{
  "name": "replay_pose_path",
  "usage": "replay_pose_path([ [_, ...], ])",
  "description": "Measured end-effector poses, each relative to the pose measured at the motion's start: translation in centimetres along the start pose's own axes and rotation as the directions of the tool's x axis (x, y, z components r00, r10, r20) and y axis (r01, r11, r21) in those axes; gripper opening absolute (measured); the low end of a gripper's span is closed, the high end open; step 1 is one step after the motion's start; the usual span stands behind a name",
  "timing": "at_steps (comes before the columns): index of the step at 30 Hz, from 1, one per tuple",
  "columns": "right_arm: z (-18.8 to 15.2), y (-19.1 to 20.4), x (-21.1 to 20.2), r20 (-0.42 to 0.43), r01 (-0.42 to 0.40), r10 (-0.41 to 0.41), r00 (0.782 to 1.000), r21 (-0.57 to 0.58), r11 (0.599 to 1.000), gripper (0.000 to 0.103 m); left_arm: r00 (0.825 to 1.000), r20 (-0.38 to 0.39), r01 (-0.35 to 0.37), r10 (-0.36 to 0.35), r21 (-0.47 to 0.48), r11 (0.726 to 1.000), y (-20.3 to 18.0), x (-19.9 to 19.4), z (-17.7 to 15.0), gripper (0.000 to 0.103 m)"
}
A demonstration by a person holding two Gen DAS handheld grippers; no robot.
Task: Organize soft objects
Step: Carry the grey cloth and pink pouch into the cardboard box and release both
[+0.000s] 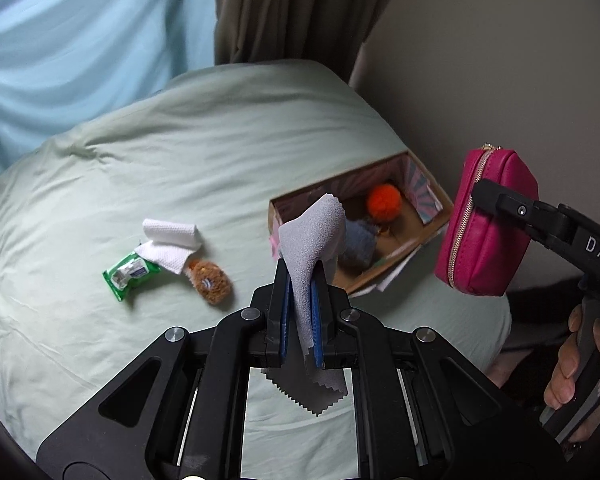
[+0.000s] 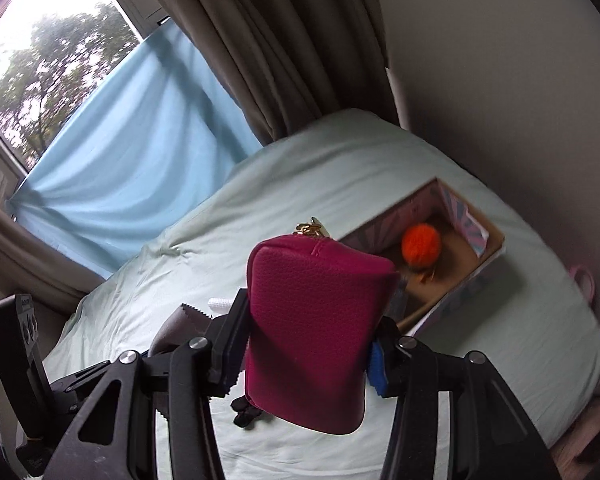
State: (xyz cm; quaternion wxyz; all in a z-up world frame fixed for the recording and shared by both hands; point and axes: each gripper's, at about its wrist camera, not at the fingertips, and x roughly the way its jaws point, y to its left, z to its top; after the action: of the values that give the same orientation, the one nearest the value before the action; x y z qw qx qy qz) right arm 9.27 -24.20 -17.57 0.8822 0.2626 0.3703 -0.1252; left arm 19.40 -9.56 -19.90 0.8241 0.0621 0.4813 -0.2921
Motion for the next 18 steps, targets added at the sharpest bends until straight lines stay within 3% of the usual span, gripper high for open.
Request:
replay_pose_path([
  [8,5.7,-4.4,2.8,-0.052,-0.016,0.007,0.999,-0.166,0.986,0.045,0.998,0.018,-0.05,0.053,-0.122,0.991,-4.1,3.7,3.2,0.008],
  [18,8.6,-11.2,10.6,-0.187,-0.008,-0.045,0.981,-0.274,0.962,0.045,0.996,-0.07,-0.065,0.051,-0.221,0.973,-6.7,12.9,5.5,0.008],
])
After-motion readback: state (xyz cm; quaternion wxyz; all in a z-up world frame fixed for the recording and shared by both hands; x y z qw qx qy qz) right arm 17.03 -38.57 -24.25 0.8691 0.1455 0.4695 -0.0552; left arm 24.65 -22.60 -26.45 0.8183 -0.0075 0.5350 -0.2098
